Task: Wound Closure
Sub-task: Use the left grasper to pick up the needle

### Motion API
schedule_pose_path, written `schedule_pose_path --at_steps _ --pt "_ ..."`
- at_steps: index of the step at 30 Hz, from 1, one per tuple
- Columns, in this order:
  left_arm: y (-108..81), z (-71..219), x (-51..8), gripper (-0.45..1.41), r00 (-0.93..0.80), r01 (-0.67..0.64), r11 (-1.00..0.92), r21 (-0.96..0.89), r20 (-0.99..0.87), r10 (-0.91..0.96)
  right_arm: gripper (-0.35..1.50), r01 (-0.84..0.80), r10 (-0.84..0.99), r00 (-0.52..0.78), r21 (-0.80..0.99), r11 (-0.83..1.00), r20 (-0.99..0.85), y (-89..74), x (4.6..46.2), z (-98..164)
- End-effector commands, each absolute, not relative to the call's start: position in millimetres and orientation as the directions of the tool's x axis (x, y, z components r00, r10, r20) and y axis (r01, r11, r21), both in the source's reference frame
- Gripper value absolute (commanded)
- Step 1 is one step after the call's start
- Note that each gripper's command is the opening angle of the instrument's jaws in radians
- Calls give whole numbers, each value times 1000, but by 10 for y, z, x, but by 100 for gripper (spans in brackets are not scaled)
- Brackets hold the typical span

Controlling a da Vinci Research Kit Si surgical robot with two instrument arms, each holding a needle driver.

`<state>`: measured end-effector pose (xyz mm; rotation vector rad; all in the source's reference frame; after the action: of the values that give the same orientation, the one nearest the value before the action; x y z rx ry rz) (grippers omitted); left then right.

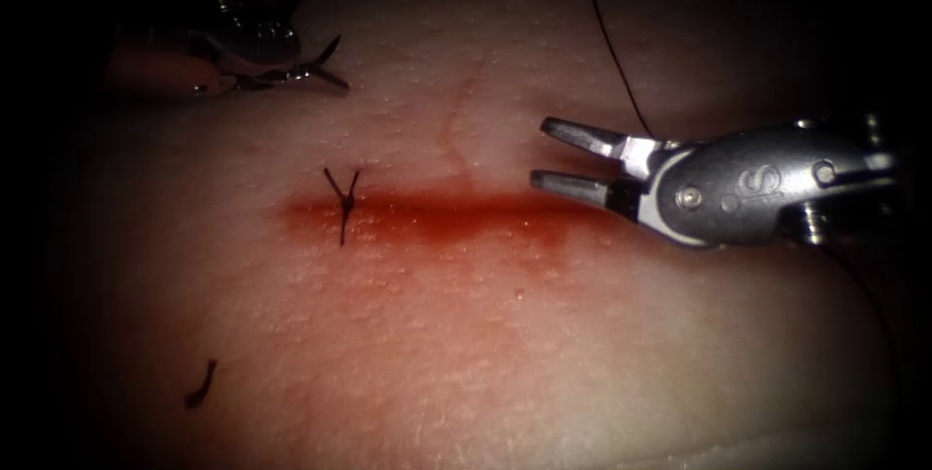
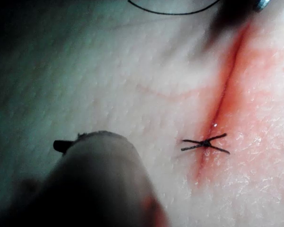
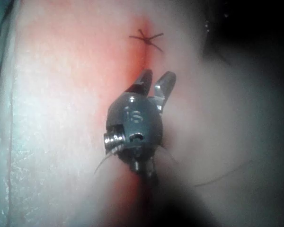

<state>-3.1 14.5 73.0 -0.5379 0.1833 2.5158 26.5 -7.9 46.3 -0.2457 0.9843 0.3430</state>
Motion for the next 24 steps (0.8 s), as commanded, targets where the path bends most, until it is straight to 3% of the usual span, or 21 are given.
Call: schedule_pose_path --at_steps 1,24 --pt "149 735 -36 76 -764 -547 -837 13 -417 493 15 -390 169 504 -48 920 -847 -81 272 469" --pt "146 740 -50 79 -765 -522 -853 -14 -434 475 15 -395 183 505 -37 918 -844 -78 275 458"
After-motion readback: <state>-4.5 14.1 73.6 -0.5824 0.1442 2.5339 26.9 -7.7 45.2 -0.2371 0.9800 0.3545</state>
